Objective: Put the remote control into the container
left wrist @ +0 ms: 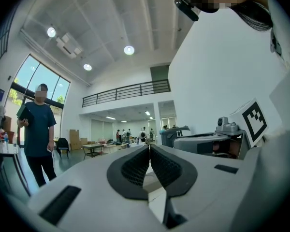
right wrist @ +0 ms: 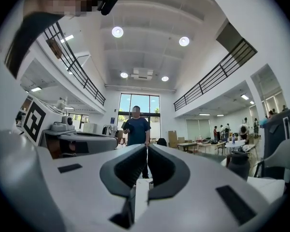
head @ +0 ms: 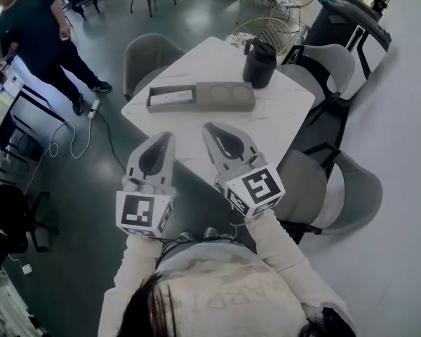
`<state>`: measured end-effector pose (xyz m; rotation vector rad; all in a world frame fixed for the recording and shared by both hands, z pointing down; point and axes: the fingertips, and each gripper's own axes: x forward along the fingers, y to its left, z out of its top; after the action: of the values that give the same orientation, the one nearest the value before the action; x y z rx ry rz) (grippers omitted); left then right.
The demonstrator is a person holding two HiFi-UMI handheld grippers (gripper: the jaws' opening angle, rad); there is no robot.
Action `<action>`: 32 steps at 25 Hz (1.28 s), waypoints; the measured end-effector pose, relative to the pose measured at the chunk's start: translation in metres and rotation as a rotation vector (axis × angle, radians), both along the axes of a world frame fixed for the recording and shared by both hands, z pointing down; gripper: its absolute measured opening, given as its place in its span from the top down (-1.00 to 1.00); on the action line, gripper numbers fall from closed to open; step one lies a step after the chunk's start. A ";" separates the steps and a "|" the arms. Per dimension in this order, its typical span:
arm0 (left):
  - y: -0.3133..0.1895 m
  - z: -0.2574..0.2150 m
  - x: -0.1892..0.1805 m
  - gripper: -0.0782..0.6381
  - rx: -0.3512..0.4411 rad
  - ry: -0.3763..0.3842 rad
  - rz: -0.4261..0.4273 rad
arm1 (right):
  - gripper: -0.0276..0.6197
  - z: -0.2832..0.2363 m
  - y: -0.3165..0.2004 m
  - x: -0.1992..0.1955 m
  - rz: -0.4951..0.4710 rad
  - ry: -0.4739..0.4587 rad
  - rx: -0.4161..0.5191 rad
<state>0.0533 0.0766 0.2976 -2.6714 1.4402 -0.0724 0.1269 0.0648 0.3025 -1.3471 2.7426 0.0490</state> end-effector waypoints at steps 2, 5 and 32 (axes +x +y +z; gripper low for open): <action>0.002 -0.002 -0.004 0.74 0.002 -0.003 0.000 | 0.84 -0.003 0.001 -0.006 -0.003 0.007 0.008; 0.003 -0.004 -0.013 0.74 -0.001 0.000 -0.011 | 0.84 -0.007 0.003 -0.014 -0.011 0.010 0.013; 0.013 -0.009 -0.033 0.74 0.011 0.007 -0.019 | 0.85 -0.006 0.016 -0.033 -0.026 0.028 0.007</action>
<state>0.0203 0.0901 0.2886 -2.6519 1.4638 -0.0568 0.0944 0.0805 0.2967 -1.3192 2.7795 0.0757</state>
